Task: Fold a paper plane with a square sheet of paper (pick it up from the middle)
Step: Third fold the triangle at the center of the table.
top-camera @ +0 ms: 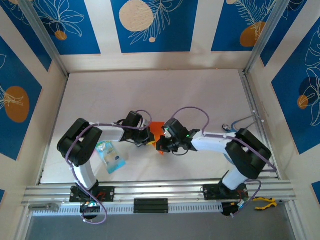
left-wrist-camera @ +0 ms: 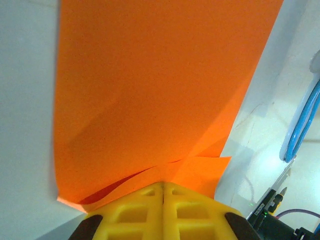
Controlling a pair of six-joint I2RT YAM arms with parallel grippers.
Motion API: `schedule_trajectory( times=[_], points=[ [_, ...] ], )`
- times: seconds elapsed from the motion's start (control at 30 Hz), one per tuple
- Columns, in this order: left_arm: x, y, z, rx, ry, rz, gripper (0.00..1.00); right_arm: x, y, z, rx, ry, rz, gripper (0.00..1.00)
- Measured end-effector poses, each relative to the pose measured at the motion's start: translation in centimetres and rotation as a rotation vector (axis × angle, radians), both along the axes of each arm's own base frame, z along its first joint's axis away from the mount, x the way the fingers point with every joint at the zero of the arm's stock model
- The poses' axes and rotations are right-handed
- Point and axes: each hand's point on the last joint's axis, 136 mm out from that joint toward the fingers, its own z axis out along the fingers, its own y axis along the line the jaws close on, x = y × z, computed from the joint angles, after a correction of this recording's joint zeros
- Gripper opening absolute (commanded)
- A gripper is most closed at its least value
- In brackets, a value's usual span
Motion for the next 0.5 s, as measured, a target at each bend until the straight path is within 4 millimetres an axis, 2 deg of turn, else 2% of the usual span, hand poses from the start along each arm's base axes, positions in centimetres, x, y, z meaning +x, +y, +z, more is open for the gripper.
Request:
schedule_trajectory(
  times=[0.3,0.5],
  points=[
    [0.0,0.0,0.0,0.000,0.000,0.000,0.00,0.7,1.0,-0.2,-0.019,0.021,-0.005,0.03],
    [0.0,0.0,0.0,0.000,0.000,0.000,0.00,0.5,0.6,-1.8,-0.061,0.053,-0.009,0.03]
  ],
)
